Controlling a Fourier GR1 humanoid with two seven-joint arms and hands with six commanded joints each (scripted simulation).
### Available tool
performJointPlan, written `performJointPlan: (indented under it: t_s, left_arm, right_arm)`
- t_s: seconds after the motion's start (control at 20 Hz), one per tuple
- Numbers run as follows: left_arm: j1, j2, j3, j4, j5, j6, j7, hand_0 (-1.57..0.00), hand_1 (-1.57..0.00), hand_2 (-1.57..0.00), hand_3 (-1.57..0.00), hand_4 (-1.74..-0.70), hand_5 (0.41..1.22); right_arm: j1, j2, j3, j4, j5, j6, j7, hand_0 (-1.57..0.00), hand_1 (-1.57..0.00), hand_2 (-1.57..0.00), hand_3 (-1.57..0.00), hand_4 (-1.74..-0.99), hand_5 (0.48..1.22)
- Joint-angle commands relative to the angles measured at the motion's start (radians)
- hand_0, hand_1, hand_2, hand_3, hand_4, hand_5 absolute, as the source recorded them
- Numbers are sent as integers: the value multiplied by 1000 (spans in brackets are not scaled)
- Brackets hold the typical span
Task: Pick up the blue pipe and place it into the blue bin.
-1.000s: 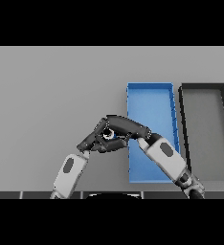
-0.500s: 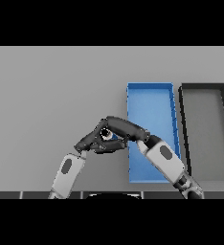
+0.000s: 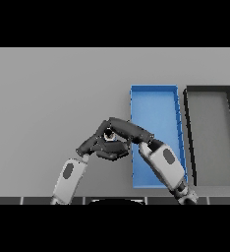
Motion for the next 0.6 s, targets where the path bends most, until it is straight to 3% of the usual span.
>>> performJointPlan:
  t_s: [0.0, 0.1, 0.15, 0.3, 0.4, 0.55]
  left_arm:
    - [5, 6, 1, 8, -6, 4, -14, -25, -23, -22, -20, -922, 482]
    - [1, 5, 1, 8, -5, 2, -14, -16, -14, -14, -12, -913, 470]
    - [-6, 3, 0, 4, -4, 2, -1, -12, -11, -11, -10, -909, 464]
    - [6, 11, -5, 5, 1, -3, -22, -6, -5, -5, -5, -906, 445]
    - [-14, 8, 3, 8, 10, -9, 14, -3, -3, -3, -3, -906, 437]
    - [-1, 2, -4, 1, 3, -4, 49, -1, -1, -1, -1, -902, 432]
  right_arm:
    - [-14, 5, -22, -15, -30, -3, 26, -1571, -1571, -1571, -1570, -1741, 1221]
    - [-71, 33, -81, -26, -111, -37, 125, -1571, -1571, -1571, -1571, -1741, 1221]
    - [-91, 29, -98, -35, -144, -46, 146, -1571, -1571, -1571, -1571, -1741, 1221]
    - [-237, -52, -145, 12, -298, -118, 147, -1571, -1571, -1571, -1571, -1741, 1221]
    - [-349, -85, -209, 50, -366, -136, 129, -1571, -1571, -1571, -1571, -1741, 1221]
    - [-463, -136, -319, 124, -292, -197, 83, -1571, -1571, -1571, -1571, -1741, 1221]
